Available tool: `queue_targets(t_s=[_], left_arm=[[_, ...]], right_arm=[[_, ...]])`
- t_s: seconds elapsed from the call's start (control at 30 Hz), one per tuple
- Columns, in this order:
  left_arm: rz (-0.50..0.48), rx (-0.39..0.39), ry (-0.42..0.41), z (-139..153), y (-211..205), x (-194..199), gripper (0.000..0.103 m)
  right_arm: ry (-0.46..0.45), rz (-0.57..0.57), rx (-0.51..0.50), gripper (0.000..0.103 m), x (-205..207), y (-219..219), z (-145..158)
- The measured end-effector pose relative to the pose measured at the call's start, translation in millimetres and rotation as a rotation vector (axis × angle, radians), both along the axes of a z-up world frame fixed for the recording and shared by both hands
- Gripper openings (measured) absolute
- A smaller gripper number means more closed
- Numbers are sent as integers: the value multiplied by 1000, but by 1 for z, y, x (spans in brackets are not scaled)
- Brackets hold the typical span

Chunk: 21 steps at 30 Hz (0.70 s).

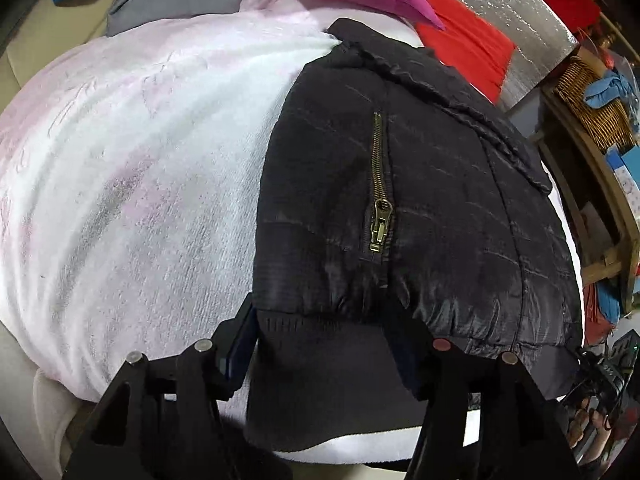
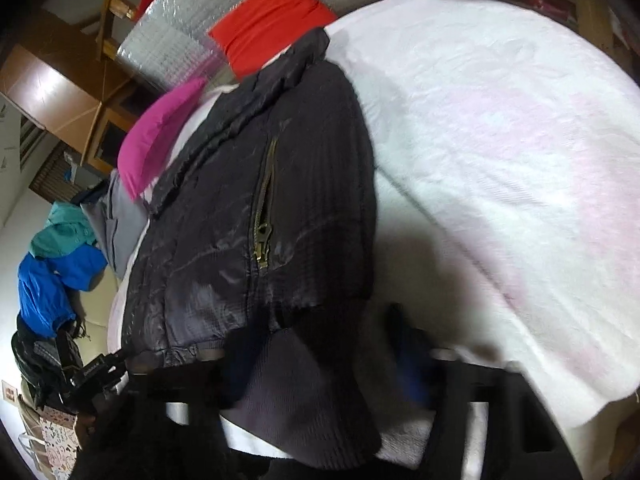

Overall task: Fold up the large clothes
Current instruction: 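Lift the ribbed hem with both tools toward the collar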

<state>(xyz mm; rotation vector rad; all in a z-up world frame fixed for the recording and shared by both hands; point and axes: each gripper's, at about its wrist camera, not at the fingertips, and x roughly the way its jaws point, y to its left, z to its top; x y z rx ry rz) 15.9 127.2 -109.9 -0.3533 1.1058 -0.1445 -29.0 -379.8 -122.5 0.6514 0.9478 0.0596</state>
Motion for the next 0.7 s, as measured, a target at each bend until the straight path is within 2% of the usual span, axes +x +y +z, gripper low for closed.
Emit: queue_targets(t_s=[0.03,0.07,0.1,0.13,0.17,0.33,0.43,0.57,0.63,0.7], left_arm=[[1,2,1,0,0,0,59],[-3,18,-6,2,-1,1,41],[-8,51,-13,3,-3,1,32],[-28,60,-23,5,-5,1,23],[-35,57,-31,7,-6,1,19],[-42,21,-81,27,2,-10,17],[-52,17,-99,36,8,-24,17],[-70,2,-72,29,13,-35,17],[-68,-6,-56,22,13,-33,18],[-41,-40,-25,18,16,-25,21]], right_arm=[[-2,3,-13,30,1,2,1],[0,21,-15,22,3,5,3],[-2,30,-13,16,2,7,5],[-4,37,-12,14,1,7,8],[-6,43,-11,14,1,8,11],[-44,61,59,12,-13,5,29],[-43,74,61,11,-24,6,30],[-25,58,107,12,-38,0,15],[-30,38,155,18,-39,-6,8],[-36,32,150,23,-36,-7,8]])
